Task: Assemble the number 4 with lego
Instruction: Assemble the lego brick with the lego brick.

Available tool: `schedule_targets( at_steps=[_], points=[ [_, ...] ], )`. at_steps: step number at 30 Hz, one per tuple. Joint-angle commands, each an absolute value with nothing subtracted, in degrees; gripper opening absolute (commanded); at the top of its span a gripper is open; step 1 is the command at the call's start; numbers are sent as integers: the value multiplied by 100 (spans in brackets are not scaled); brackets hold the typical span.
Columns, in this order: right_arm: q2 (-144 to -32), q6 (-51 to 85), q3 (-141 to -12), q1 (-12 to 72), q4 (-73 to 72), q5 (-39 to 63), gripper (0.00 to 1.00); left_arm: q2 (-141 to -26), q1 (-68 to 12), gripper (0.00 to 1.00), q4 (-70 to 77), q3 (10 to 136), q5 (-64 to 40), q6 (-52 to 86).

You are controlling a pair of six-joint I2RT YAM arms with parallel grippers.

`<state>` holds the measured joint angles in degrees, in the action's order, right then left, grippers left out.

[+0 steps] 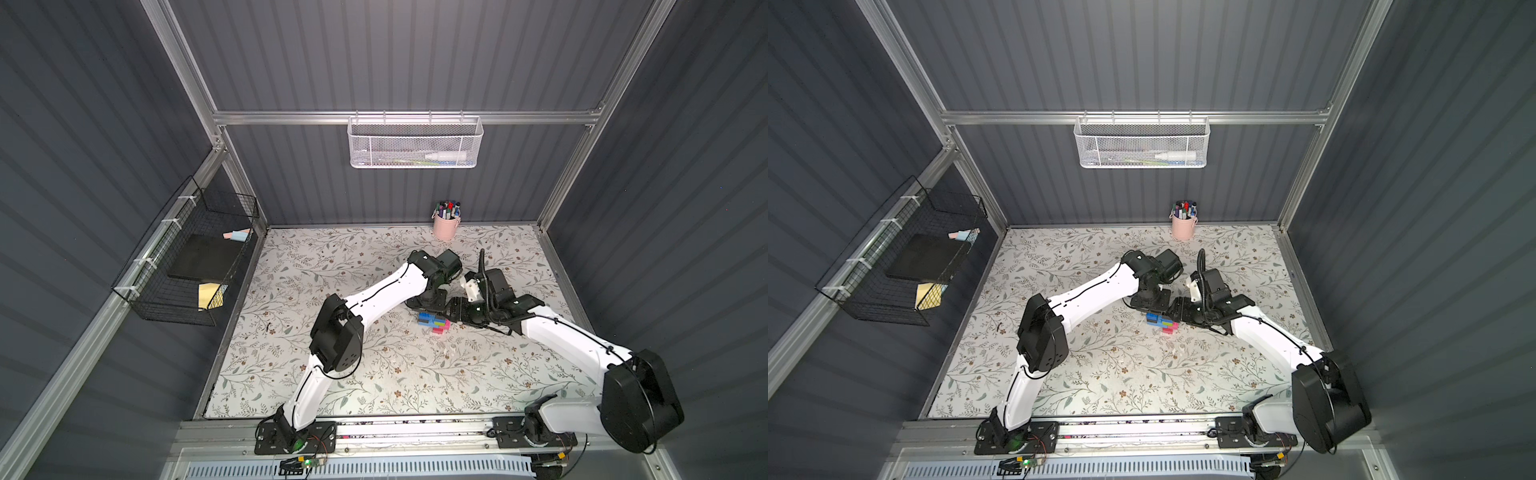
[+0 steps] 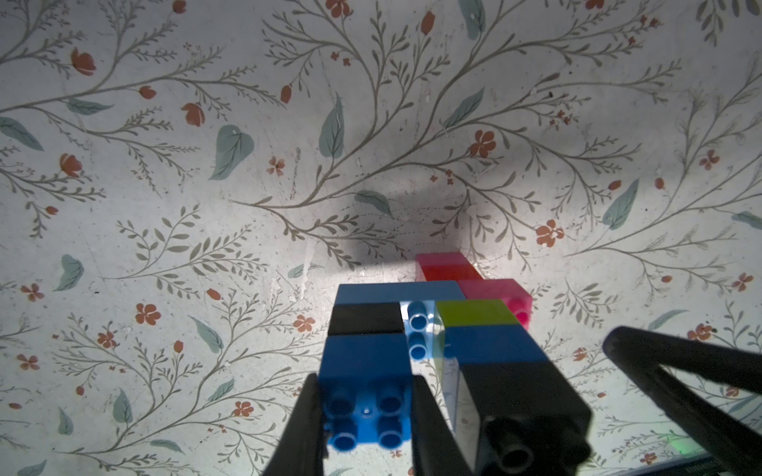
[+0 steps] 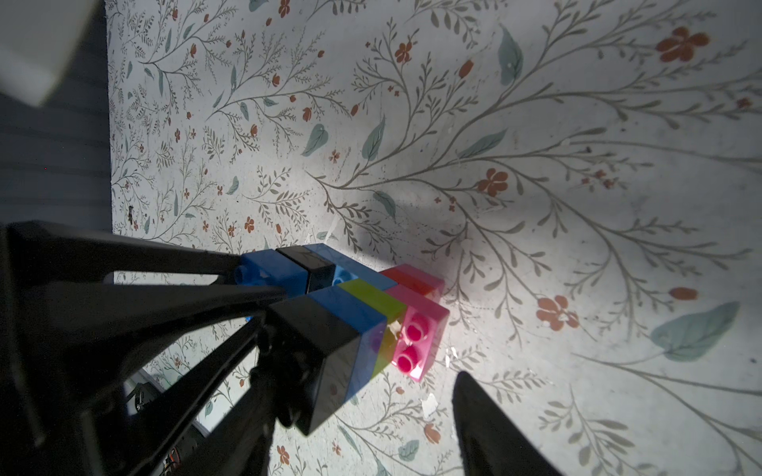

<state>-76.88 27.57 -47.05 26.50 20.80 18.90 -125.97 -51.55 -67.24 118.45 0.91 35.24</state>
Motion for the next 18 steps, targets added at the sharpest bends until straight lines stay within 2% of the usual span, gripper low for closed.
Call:
schedule_targets(
  at_steps=[1,18],
  points=[
    [-8043,2706,-4258,2637,3250,1252,67,-12960,-5317,20,-7007,11725,-290,3377],
    [-7992,2680,-4339,2632,3279,1283,66,-12731,-5309,43,-6924,11707,-376,3408]
  ],
)
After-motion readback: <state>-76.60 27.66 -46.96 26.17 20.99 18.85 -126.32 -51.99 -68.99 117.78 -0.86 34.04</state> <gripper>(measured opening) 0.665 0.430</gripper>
